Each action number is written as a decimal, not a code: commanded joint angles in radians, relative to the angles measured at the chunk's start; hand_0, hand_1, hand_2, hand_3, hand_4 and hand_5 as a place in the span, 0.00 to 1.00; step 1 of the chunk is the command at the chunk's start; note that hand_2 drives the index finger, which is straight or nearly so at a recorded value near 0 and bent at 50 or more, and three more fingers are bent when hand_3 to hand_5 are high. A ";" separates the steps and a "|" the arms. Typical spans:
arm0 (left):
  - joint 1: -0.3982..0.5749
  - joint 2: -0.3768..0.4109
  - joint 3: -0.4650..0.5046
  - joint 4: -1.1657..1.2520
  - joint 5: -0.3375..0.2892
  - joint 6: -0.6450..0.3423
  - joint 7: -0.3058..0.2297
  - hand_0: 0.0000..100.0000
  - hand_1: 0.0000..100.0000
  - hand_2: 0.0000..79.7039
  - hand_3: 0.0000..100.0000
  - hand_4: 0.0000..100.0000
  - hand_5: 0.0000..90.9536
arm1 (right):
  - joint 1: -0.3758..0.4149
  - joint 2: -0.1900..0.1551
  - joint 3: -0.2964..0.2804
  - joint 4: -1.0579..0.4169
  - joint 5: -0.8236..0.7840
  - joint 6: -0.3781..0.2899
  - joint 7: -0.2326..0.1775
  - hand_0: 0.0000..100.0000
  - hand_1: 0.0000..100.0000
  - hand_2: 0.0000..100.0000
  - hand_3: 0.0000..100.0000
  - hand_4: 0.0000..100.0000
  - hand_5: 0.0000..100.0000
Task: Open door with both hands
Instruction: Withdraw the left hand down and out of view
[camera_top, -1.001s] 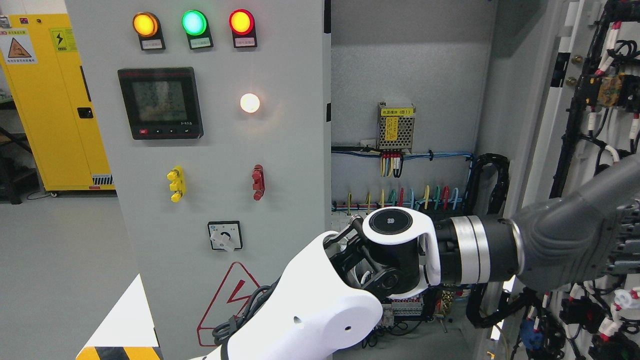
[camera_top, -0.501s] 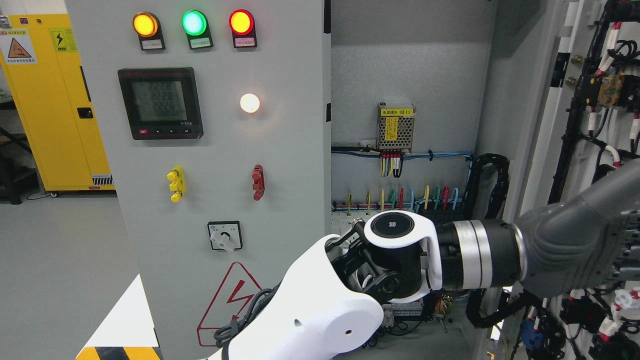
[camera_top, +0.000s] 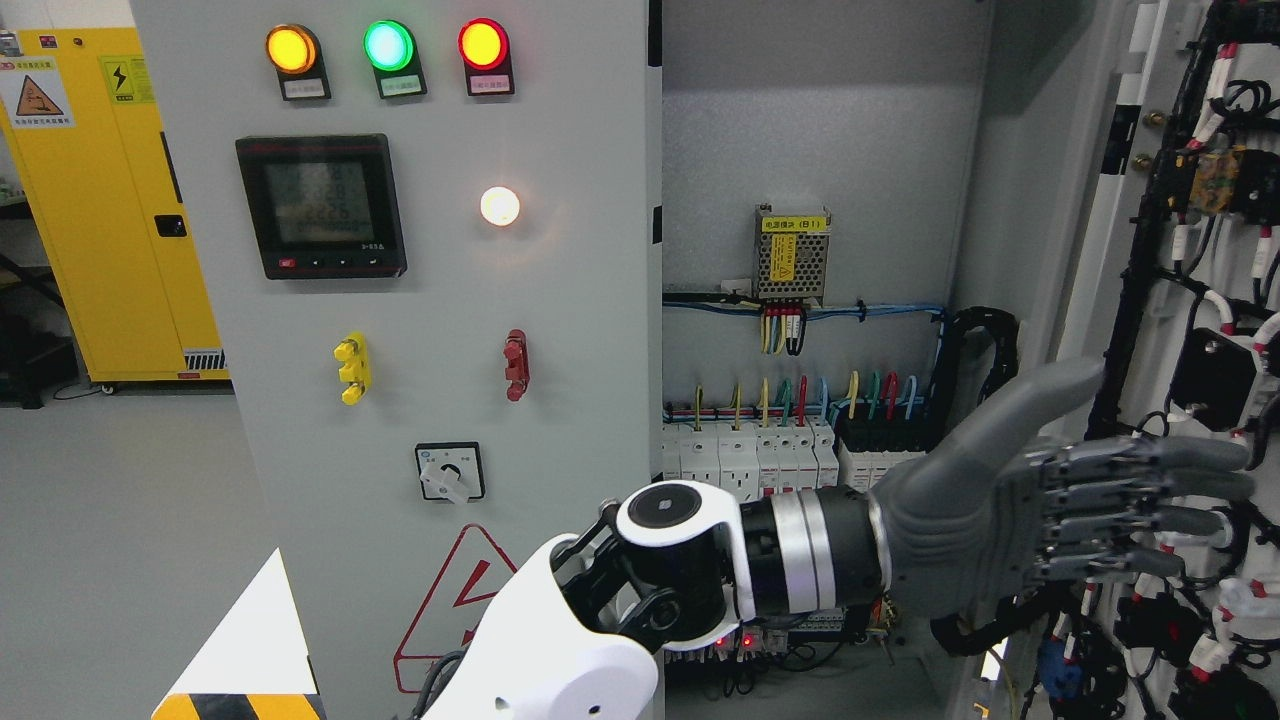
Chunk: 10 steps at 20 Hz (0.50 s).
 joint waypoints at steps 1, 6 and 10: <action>0.298 0.169 0.146 -0.190 -0.121 -0.017 -0.001 0.00 0.00 0.00 0.00 0.00 0.00 | 0.000 0.000 0.000 0.000 -0.001 -0.001 0.000 0.20 0.12 0.00 0.00 0.00 0.00; 0.588 0.171 0.211 -0.193 -0.332 -0.066 -0.007 0.00 0.00 0.00 0.00 0.00 0.00 | 0.000 -0.006 0.000 0.000 0.001 -0.001 0.000 0.20 0.12 0.00 0.00 0.00 0.00; 0.828 0.177 0.216 -0.173 -0.496 -0.183 -0.002 0.00 0.00 0.00 0.00 0.00 0.00 | 0.000 -0.005 0.000 0.000 0.001 -0.001 0.000 0.20 0.12 0.00 0.00 0.00 0.00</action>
